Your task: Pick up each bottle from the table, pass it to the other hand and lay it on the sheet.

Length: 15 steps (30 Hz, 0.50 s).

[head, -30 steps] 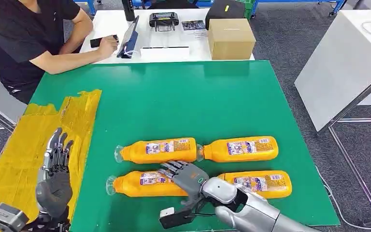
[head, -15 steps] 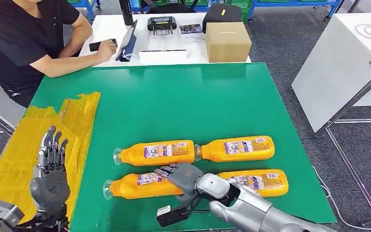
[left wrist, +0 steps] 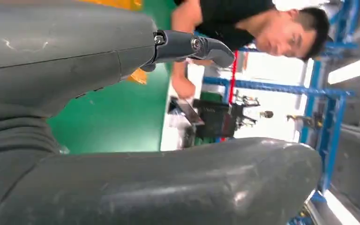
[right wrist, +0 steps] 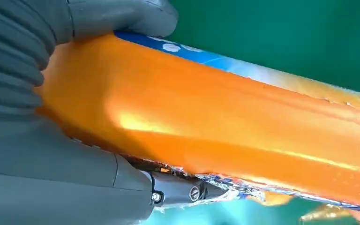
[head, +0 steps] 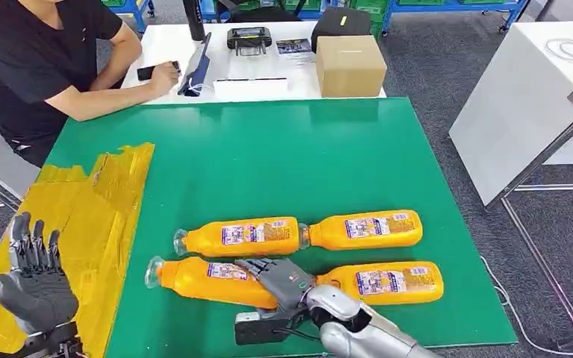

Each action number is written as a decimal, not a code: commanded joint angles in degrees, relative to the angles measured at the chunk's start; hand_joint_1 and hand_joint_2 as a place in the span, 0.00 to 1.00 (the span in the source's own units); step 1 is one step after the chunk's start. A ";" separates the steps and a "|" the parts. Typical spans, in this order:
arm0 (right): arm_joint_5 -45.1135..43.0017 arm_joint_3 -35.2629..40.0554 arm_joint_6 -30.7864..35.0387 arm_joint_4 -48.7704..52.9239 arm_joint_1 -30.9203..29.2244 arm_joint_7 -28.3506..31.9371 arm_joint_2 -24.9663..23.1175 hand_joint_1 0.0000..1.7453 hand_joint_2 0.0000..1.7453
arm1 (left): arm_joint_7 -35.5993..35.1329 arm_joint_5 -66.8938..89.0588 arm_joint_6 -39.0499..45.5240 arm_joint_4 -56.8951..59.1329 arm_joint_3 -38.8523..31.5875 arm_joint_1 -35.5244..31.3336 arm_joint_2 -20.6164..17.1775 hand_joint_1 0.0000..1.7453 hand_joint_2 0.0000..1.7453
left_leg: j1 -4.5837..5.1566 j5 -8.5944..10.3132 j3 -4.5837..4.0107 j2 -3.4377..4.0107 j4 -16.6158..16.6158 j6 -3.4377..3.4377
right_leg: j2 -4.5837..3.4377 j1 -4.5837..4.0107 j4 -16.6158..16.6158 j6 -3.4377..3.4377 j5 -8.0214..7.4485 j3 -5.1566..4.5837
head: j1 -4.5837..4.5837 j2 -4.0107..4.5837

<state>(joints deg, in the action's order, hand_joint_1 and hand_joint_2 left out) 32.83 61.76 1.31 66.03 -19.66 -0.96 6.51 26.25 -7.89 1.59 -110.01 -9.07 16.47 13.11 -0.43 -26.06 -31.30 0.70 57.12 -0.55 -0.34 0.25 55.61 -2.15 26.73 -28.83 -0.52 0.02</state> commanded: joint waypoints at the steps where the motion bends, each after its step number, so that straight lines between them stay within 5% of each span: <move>1: -2.83 -7.83 0.79 11.20 6.28 1.93 2.01 1.00 1.00 | -1.37 1.58 -2.35 1.65 -4.50 1.67 2.08 0.00 1.00 | -0.01 0.04 -0.31 -0.17 -0.04 -0.03 | 0.15 -0.01 -0.09 0.00 0.00 -0.14 | -0.02 0.00; 7: -6.11 -15.77 3.07 23.08 9.85 3.72 1.69 1.00 1.00 | -4.20 -0.20 -7.59 1.87 -3.65 2.91 2.72 0.00 1.00 | 0.01 0.02 -0.64 -0.19 0.08 -0.02 | 0.16 0.06 0.05 -0.01 0.03 -0.36 | 0.00 0.00; 15: -7.12 -19.85 3.14 23.88 10.14 5.38 0.76 1.00 1.00 | -6.63 -3.02 -12.60 0.79 2.40 5.98 2.10 0.00 1.00 | 0.08 0.06 -0.76 -0.28 0.04 -0.03 | 0.26 0.12 -0.03 -0.02 -0.02 -0.48 | 0.00 0.00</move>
<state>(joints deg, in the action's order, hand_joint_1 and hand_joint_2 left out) 26.27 47.51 4.35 86.38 -9.96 3.50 7.30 20.26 -9.88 -8.72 -110.01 -11.41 20.27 15.17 -0.32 -25.99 -32.06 0.49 57.15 -0.57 -0.12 0.40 55.62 -2.19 26.71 -29.35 -0.52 0.02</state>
